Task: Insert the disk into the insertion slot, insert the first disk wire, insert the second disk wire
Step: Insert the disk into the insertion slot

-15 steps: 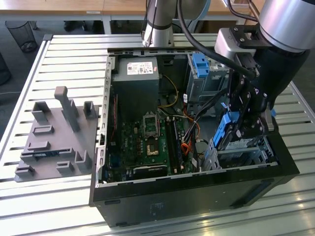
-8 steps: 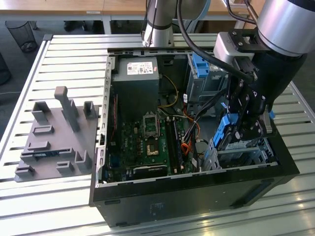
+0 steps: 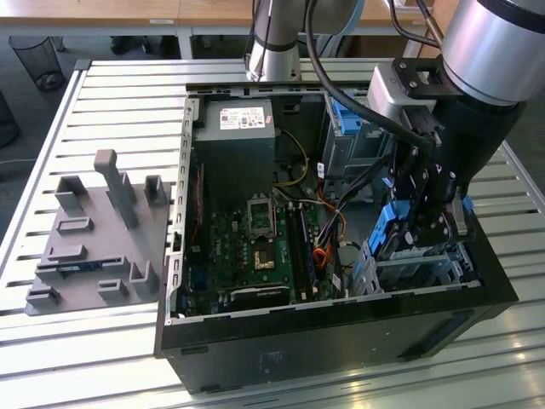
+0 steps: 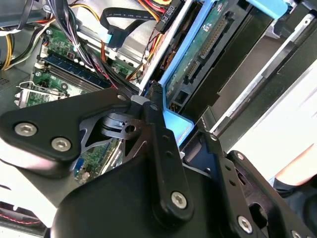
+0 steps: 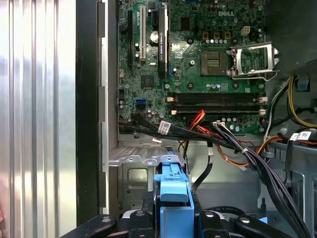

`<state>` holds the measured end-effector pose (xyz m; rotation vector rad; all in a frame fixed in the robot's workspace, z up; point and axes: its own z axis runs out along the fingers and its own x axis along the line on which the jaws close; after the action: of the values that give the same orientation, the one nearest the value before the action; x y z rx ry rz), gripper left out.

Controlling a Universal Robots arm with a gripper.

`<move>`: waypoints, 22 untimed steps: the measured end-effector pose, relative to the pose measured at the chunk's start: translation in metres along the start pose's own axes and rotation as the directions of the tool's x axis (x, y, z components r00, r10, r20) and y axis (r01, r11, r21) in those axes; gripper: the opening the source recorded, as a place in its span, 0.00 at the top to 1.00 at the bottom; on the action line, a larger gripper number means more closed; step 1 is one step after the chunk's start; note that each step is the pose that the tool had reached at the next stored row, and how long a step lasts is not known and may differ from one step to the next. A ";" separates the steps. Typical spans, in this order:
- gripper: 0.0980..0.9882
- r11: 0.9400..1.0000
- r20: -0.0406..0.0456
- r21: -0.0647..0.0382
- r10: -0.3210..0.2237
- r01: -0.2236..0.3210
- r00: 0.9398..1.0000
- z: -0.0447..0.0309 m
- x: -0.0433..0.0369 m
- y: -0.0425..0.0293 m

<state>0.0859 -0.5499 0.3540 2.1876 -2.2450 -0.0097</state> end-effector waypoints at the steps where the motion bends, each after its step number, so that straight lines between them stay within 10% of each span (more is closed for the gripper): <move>1: 0.70 1.000 0.000 0.000 0.000 0.000 1.000 0.0006 0.0000 0.0000; 13: 0.63 1.000 0.001 0.000 0.000 0.000 1.000 0.0036 0.0000 0.0000; 22: 0.99 1.000 0.000 -0.001 0.000 0.000 1.000 0.0017 0.0000 -0.0003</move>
<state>0.0861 -0.5499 0.3522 2.1874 -2.2448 -0.0112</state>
